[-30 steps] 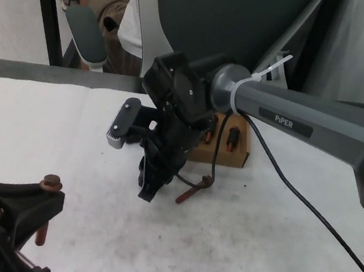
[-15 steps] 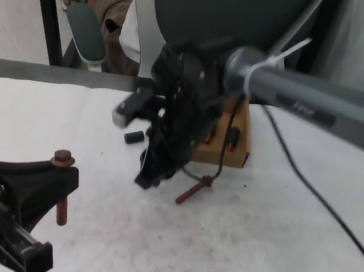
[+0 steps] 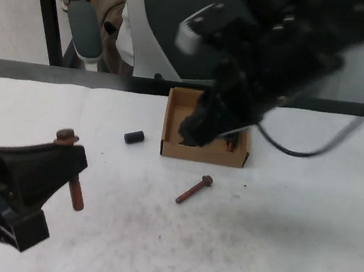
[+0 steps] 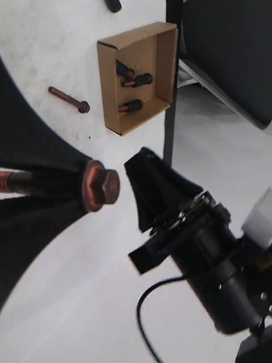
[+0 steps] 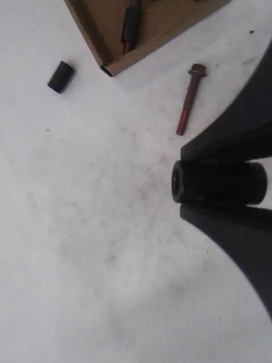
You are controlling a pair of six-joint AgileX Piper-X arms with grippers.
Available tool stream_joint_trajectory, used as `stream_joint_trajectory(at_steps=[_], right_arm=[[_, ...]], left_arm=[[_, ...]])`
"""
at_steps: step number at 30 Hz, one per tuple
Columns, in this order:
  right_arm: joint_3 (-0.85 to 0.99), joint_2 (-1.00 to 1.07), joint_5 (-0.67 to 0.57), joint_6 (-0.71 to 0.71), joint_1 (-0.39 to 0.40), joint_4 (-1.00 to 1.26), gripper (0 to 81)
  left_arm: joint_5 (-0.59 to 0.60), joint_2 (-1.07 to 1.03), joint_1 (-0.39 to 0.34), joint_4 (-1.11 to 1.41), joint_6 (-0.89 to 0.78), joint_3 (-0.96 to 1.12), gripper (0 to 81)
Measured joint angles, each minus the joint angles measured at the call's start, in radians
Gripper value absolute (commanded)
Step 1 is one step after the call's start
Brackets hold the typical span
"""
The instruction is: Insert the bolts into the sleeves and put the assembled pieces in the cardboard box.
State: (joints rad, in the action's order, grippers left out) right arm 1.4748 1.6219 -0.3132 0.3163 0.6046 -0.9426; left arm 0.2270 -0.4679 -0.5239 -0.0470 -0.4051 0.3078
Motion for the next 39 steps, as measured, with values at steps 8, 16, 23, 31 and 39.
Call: stream_joint_trajectory(at_steps=[8,16,23,31,39], right_arm=[[-0.289,-0.334,-0.001,-0.167,0.000,0.164,0.2],[-0.603,-0.582,-0.041,-0.372,0.041,0.378,0.2],[-0.881,-0.711,-0.051,-0.614,0.160,0.750,0.2],[-1.003,-0.670,-0.033,-0.693,0.269,0.988,0.2],[-1.003,-0.592,-0.037,-0.622,0.276,1.071,0.2]], left_arm=[[0.060,-0.012,0.000,0.055,-0.037,0.000,0.8],[0.147,-0.125,0.000,0.220,-0.155,0.000,0.8],[0.200,-0.234,0.000,0.412,-0.278,0.000,0.8],[0.227,-0.252,0.000,0.431,-0.352,-0.001,0.8],[0.321,-0.252,0.000,0.436,-0.333,-0.001,0.8]])
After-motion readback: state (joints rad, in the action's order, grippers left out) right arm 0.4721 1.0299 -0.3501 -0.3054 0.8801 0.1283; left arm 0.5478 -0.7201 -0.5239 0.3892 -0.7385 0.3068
